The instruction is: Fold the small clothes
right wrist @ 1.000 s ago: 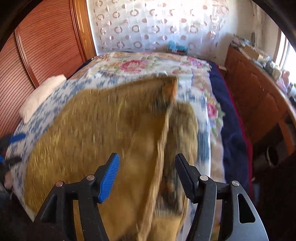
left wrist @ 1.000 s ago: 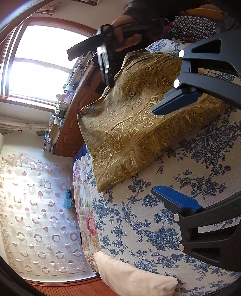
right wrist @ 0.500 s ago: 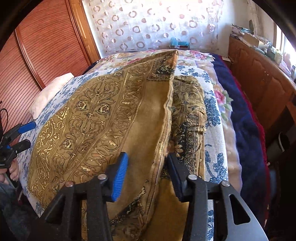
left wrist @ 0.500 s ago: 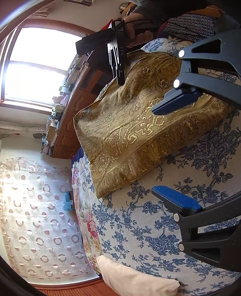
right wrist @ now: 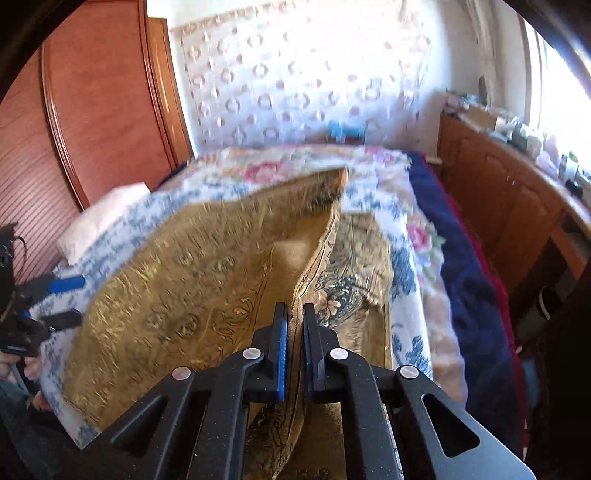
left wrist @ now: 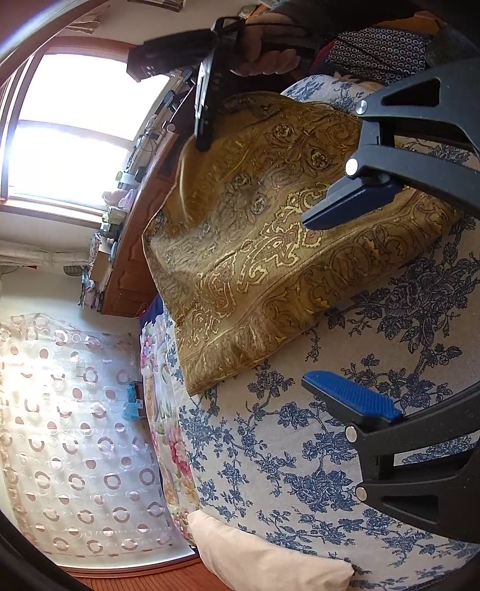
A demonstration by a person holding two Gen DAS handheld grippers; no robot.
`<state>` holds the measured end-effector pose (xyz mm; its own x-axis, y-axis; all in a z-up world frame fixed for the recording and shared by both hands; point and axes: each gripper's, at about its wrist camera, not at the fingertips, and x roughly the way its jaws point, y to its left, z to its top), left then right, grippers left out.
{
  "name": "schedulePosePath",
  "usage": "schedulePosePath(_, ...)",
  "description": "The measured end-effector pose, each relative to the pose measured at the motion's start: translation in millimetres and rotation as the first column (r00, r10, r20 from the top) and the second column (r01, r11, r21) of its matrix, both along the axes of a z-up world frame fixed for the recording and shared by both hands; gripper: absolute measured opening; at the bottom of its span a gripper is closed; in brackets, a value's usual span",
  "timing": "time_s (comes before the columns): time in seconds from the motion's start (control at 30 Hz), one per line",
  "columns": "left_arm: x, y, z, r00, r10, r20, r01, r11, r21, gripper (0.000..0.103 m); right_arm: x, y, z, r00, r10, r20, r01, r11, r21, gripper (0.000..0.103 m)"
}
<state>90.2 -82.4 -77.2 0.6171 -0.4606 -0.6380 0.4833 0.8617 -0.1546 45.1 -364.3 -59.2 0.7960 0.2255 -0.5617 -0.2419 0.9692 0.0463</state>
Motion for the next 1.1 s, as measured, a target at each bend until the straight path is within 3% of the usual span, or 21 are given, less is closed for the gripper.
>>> schedulePosePath(0.33,-2,-1,-1,1.000,-0.003,-0.003,0.003,1.000,0.003,0.079,-17,11,-1,0.999,0.022,0.040,-0.021,0.999,-0.037,0.003)
schedulePosePath(0.57,-2,0,2,1.000,-0.002,0.003,0.002,1.000,-0.004,0.079,-31,-12,16,0.997,-0.032,0.064,0.035,0.998,-0.047,0.003)
schedulePosePath(0.83,-2,-8,-4,1.000,-0.023,-0.016,0.024,1.000,0.018,0.079,-30,-16,-14,0.998,-0.060,-0.033,0.057,0.995,-0.084,0.003)
schedulePosePath(0.93,0,-11,-11,0.999,-0.017,-0.040,0.019,0.999,0.050,0.079,-27,-12,-12,0.997,-0.075,-0.026,0.073,0.994,-0.079,0.024)
schedulePosePath(1.0,4,-13,-18,0.998,-0.009,-0.066,0.014,0.997,0.071,0.079,-25,-13,-4,0.997,-0.082,-0.006,0.081,0.995,-0.062,0.047)
schedulePosePath(1.1,5,-14,-25,0.996,-0.001,-0.089,0.010,0.996,0.092,0.079,-16,-14,11,0.997,-0.070,0.034,0.071,0.996,-0.047,0.048)
